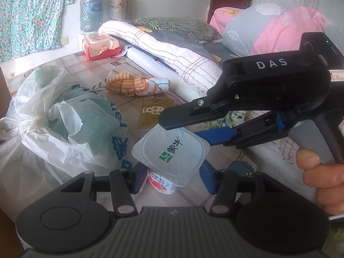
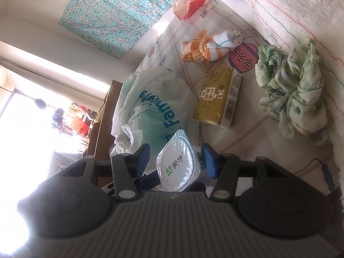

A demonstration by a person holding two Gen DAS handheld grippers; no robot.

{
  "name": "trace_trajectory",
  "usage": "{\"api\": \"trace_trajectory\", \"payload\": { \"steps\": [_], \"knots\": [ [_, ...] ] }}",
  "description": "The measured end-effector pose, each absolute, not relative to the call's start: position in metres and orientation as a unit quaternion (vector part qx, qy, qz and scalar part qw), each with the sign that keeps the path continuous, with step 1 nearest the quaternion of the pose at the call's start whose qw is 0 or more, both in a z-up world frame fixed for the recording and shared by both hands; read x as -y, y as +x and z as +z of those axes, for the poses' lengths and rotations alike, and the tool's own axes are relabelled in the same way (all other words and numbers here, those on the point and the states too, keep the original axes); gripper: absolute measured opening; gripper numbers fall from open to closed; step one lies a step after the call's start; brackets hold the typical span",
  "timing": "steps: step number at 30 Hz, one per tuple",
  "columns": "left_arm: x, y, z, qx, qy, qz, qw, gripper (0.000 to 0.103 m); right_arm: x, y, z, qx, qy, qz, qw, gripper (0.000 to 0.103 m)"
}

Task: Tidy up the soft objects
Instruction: 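Carry the white yogurt cup in the right gripper toward the cardboard box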

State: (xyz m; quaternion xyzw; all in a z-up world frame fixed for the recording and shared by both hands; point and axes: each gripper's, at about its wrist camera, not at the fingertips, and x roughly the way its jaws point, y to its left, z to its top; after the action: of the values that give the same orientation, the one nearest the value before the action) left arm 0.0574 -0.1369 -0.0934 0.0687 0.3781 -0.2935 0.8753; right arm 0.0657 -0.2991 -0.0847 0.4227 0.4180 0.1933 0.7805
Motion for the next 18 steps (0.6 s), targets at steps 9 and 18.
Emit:
{"api": "trace_trajectory", "payload": {
  "steps": [9,18],
  "knots": [
    [0.133,0.053,-0.089,-0.381,0.054,-0.289,0.876,0.054,0.304,0.050,-0.077,-0.421,0.444,0.197,0.766,0.053],
    [0.121,0.044,-0.069,-0.360,0.031,-0.294,0.885,0.054,0.299,0.033,-0.045,-0.398,0.438,0.213,0.777,0.053]
  ]
}}
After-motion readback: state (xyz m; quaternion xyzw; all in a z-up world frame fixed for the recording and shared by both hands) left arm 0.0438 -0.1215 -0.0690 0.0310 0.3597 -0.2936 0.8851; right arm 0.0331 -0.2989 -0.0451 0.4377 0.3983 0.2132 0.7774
